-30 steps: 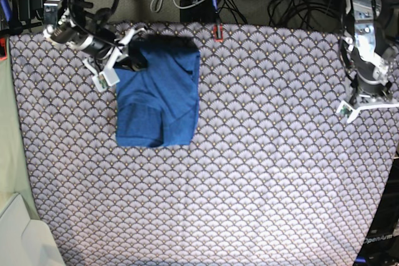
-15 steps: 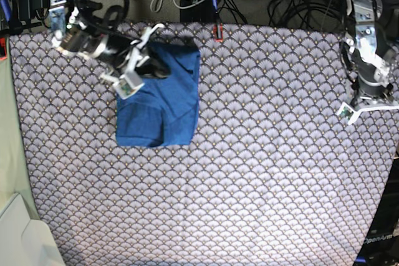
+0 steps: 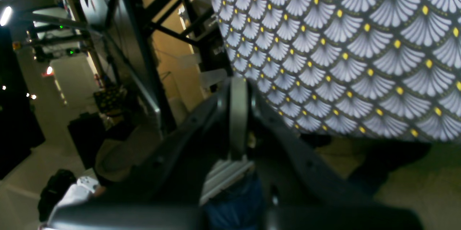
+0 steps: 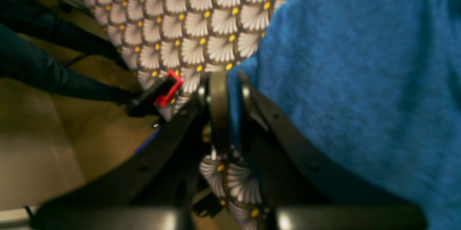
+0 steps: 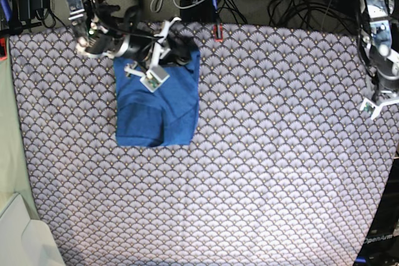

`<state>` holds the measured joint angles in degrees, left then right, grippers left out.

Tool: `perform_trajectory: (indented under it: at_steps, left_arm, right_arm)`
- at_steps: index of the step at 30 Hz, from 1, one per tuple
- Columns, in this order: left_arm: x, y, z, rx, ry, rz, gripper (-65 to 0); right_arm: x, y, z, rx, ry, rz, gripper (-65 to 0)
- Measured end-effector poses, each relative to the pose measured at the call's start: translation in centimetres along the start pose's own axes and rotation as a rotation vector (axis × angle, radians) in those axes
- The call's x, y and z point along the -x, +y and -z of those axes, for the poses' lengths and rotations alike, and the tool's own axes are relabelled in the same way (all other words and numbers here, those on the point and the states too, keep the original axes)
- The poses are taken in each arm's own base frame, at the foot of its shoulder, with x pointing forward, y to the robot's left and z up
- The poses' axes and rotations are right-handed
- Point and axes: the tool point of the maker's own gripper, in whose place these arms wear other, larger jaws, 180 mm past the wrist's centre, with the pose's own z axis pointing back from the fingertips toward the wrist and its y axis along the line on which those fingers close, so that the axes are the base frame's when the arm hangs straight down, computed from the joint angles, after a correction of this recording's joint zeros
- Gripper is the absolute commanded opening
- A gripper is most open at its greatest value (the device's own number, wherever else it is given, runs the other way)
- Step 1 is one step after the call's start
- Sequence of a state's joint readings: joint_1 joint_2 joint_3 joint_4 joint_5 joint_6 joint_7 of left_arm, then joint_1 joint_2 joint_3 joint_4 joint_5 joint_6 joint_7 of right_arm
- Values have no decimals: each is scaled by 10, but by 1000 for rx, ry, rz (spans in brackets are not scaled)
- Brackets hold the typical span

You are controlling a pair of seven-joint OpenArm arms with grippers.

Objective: Fold the T-shirt properly

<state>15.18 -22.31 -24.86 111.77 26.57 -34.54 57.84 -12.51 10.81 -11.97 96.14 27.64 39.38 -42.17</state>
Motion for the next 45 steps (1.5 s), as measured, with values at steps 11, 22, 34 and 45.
perform_trajectory:
  at_steps: [11,22,34,45]
  left_arm:
    - [21,0,0,2,54,-5,-648]
    - [74,23,-5,-29,180,-96,-648]
    - [105,-90,-17,338,149,-196,-648]
    - [98,-284,-23,830,9,-493,-648]
  right_arm:
    - [7,19,12,-71,62,-70,-620]
    - [-7,17,-36,21,-33,-88,-620]
    - [119,-32,-128,371,260,47,-645]
    - [250,-14,-126,382,378,314,-650]
